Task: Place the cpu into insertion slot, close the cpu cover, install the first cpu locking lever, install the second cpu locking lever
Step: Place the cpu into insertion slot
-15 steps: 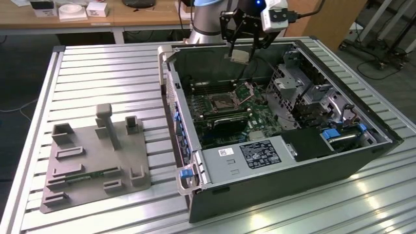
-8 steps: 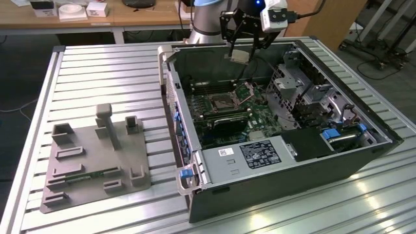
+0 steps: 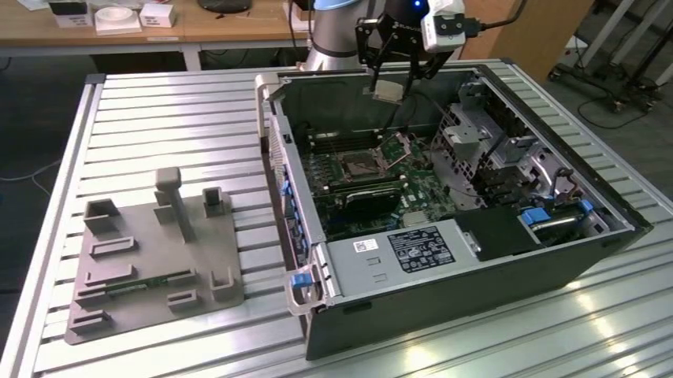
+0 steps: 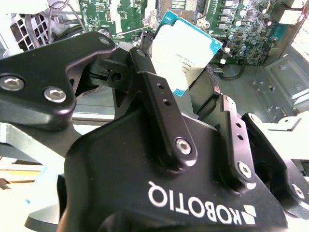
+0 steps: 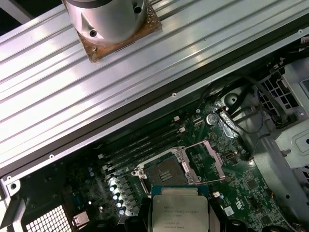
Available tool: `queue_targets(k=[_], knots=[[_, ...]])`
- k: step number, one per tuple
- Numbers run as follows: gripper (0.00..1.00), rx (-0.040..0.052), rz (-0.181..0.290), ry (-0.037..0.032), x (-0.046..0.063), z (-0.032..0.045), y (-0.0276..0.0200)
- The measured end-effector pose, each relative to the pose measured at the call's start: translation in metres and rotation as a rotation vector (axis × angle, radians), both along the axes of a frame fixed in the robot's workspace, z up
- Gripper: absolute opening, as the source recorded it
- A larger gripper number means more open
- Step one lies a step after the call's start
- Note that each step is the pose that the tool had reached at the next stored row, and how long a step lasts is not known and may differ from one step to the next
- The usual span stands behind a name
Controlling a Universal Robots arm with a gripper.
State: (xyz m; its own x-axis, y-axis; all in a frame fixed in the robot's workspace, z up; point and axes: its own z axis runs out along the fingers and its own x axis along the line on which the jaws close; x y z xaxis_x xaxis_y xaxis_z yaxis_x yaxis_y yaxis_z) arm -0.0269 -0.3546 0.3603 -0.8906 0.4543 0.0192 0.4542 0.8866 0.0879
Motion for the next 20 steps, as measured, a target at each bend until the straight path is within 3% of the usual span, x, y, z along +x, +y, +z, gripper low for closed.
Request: queue_targets(k=[9, 17, 20], knots=[[0.54, 0.0000, -0.013, 0.0000, 0.0000, -0.0001, 0.0000], [0.54, 0.0001, -0.140, -0.0001, 0.0000, -0.0007, 0.0000], [0.54, -0.0001, -0.160, 0.0001, -0.0001, -0.0007, 0.0000]])
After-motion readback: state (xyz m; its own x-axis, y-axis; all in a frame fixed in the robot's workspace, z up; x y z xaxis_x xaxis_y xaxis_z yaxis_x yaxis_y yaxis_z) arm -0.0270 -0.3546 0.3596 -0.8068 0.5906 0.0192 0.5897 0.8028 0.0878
